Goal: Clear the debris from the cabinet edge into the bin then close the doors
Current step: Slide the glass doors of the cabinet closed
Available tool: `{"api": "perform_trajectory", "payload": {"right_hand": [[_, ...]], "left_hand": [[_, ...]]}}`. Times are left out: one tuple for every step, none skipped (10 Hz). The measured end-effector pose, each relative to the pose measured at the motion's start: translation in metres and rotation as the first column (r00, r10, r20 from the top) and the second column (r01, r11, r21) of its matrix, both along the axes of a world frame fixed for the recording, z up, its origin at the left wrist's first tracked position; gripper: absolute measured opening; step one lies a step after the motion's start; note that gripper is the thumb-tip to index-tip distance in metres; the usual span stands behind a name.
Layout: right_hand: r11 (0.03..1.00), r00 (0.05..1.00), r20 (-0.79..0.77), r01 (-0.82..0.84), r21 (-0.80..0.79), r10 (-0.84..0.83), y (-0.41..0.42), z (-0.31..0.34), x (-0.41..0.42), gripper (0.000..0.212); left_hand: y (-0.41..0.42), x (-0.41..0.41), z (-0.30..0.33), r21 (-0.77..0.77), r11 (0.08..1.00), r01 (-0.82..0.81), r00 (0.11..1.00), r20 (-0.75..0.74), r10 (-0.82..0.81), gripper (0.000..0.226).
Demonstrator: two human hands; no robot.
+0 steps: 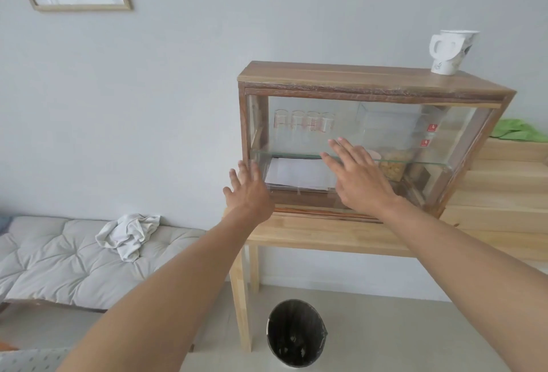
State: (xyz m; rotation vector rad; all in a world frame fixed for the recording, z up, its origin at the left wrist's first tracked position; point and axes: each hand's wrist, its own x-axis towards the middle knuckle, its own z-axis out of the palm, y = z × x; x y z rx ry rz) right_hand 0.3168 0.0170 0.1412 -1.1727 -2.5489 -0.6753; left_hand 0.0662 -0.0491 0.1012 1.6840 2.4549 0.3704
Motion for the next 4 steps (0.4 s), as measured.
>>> {"api": "perform_trajectory", "payload": {"right_hand": [[0.966,0.987,-0.015,0.152,-0.209,-0.159,-0.014,-0.001,0.041,0.066],[0.894,0.962,0.006,0.257,-0.367,-0.274,-0.030,0.009,0.067,0.073],[0.833,0.937,-0.019,0.302,-0.463,-0.350,-0.044,0.025,0.086,0.077],[0.758,0.885,-0.118,0.310,-0.574,-0.451,-0.057,0.050,0.098,0.065]], "left_hand": [[-0.001,0.016,0.027,-0.024,0.990,0.137,0.989,-0.051,-0.138,0.094],[-0.003,0.034,0.056,-0.059,0.976,0.207,0.972,-0.101,-0.212,0.096],[-0.009,0.055,0.077,-0.065,0.973,0.219,0.963,-0.148,-0.227,0.096],[-0.013,0.067,0.094,-0.093,0.968,0.233,0.955,-0.166,-0.246,0.097]]}}
